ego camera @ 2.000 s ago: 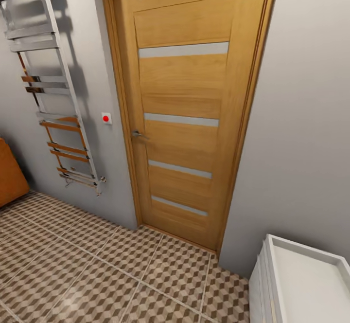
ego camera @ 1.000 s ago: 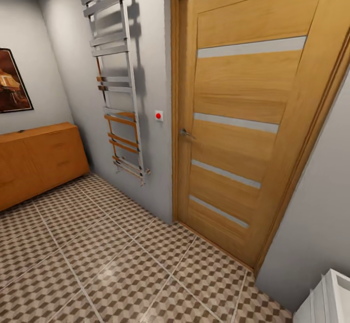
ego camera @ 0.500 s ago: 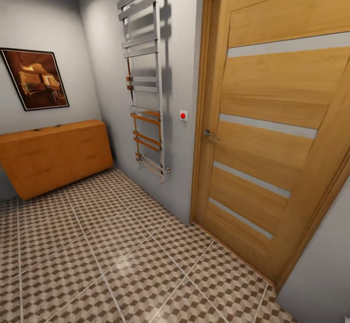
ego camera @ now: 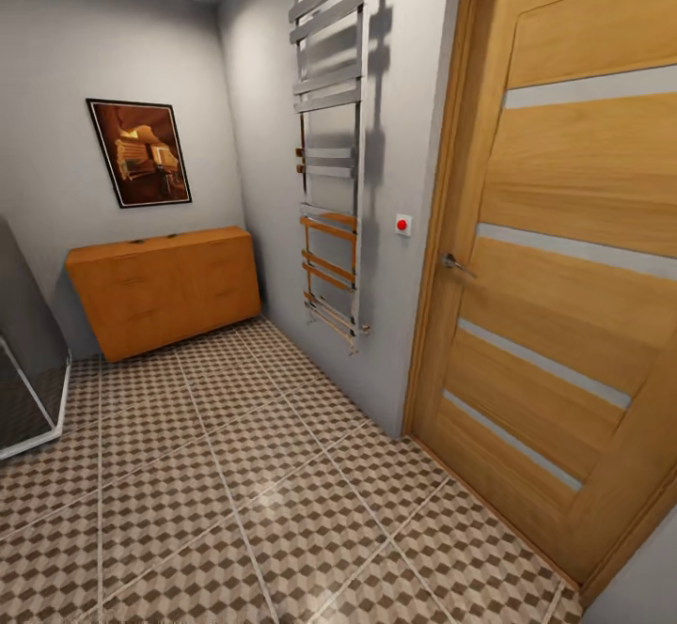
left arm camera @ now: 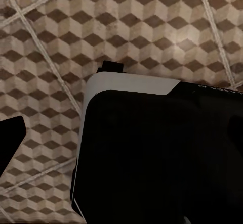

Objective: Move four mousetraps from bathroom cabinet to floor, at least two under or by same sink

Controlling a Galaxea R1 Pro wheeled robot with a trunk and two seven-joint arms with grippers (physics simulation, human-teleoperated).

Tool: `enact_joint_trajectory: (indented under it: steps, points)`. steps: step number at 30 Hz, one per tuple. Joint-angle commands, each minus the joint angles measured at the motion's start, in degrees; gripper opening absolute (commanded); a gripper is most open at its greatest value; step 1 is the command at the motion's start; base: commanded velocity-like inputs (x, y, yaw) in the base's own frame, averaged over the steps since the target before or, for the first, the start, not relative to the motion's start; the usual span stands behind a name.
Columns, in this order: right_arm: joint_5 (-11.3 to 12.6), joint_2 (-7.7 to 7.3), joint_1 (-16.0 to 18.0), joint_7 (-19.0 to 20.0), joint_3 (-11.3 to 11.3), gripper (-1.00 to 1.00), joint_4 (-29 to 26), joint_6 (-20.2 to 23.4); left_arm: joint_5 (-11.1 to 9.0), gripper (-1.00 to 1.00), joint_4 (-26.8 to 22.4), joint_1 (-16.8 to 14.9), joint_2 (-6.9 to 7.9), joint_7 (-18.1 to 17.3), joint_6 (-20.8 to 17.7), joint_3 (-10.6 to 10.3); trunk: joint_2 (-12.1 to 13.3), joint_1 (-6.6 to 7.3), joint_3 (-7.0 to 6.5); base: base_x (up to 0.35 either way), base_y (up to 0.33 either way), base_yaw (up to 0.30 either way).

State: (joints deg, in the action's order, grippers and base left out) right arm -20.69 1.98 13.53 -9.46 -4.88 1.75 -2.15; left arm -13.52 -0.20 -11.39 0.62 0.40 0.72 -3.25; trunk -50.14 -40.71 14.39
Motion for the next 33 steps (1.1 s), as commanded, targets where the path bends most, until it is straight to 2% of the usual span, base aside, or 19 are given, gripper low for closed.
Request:
enact_joint_trajectory:
  steps: [1,33]
  points:
    - [-0.58,-0.01,0.09,-0.29,-0.48,1.00,0.18,-0.23,-0.44,1.00,0.02,-0.04,-0.02,0.04,0.08,-0.35,-0.05,0.00,0.07,0.000,0.000,0.300]
    - [-0.58,-0.03,0.09,-0.29,-0.48,1.00,0.18,-0.23,-0.37,1.00,0.02,-0.04,-0.09,0.04,0.08,-0.35,-0.05,0.00,0.07,0.000,0.000,0.300]
